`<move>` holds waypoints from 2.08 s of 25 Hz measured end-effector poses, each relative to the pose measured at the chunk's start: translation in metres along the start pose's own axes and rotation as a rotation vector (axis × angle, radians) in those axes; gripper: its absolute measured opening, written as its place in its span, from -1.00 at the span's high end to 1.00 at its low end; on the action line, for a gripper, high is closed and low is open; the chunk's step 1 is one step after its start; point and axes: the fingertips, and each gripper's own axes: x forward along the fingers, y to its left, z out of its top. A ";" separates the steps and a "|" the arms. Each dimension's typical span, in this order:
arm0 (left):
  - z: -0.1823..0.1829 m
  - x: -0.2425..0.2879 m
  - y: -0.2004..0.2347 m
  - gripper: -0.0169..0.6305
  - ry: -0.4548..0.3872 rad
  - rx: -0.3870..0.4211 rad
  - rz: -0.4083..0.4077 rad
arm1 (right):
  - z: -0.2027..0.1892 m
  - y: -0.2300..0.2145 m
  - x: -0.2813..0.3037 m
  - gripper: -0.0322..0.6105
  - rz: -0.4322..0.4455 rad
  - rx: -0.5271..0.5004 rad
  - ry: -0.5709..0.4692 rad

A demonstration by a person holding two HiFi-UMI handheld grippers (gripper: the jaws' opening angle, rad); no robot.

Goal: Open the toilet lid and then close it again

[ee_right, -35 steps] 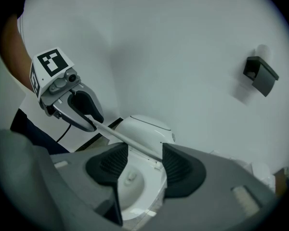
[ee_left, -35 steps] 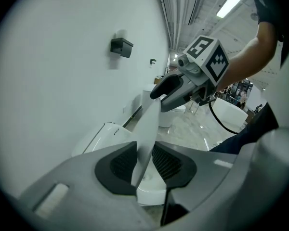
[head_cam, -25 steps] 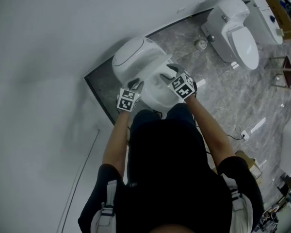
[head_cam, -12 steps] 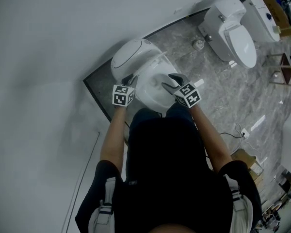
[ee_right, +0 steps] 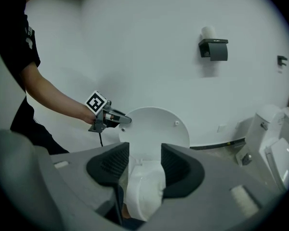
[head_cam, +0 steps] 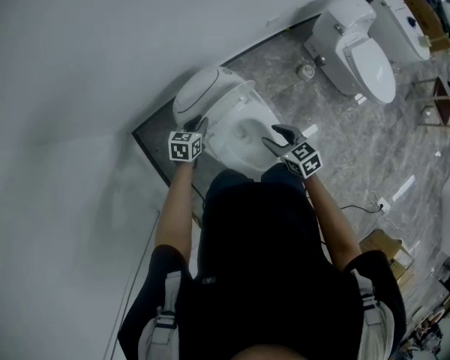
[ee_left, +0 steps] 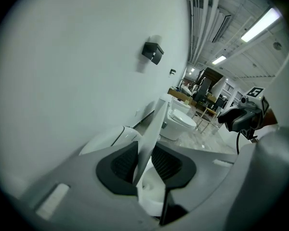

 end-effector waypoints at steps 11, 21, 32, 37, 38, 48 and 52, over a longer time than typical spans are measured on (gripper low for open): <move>0.011 0.010 0.039 0.67 0.030 -0.040 0.020 | -0.034 -0.021 -0.028 0.25 -0.074 0.099 0.019; 0.013 0.024 0.065 0.71 0.114 -0.009 0.062 | -0.051 -0.030 -0.033 0.25 -0.080 0.126 0.053; 0.009 0.023 0.061 0.72 0.116 -0.002 0.055 | -0.055 -0.025 -0.034 0.25 -0.055 0.129 0.068; 0.006 0.022 0.049 0.72 0.096 -0.005 0.045 | -0.057 -0.026 -0.034 0.25 -0.055 0.150 0.064; 0.005 0.021 0.045 0.72 0.088 -0.001 0.046 | -0.058 -0.025 -0.034 0.25 -0.054 0.150 0.065; -0.010 0.013 0.006 0.72 0.049 0.015 0.003 | -0.066 -0.009 -0.029 0.25 -0.027 0.140 0.062; -0.013 0.009 -0.008 0.72 0.039 0.036 -0.001 | -0.062 -0.006 -0.030 0.25 -0.018 0.155 0.054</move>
